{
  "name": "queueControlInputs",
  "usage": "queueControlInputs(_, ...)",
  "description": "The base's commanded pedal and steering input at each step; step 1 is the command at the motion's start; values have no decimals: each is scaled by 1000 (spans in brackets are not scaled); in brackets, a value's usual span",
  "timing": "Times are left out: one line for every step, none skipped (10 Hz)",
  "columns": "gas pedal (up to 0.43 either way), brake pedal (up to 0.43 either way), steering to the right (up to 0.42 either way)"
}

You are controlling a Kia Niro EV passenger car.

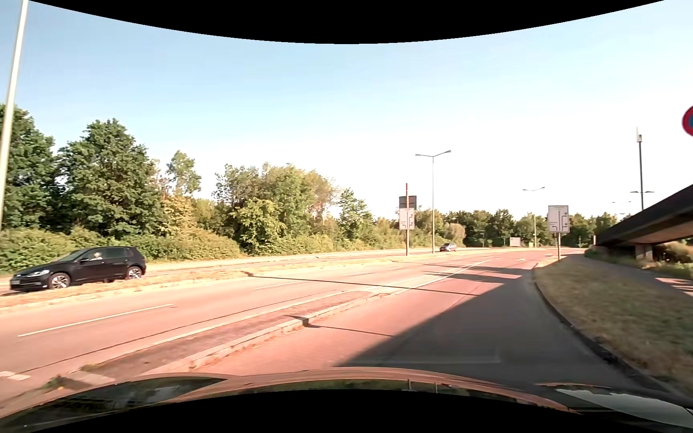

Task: Follow the waypoints while adhering to traffic rules and regulations

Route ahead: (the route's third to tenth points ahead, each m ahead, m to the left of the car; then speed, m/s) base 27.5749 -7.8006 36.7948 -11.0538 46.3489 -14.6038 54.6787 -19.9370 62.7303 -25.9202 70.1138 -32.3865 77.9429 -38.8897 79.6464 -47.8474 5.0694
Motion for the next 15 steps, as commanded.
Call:
queueControlInputs(268, 12, 269)
queueControlInputs(268, 12, 236)
queueControlInputs(268, 12, 201)
queueControlInputs(268, 12, 177)
queueControlInputs(299, 12, 147)
queueControlInputs(319, 12, 131)
queueControlInputs(319, 12, 125)
queueControlInputs(319, 12, 125)
queueControlInputs(319, 12, 124)
queueControlInputs(319, 12, 123)
queueControlInputs(319, 12, 120)
queueControlInputs(319, 12, 106)
queueControlInputs(319, 12, 87)
queueControlInputs(319, 12, 74)
queueControlInputs(319, 12, 61)
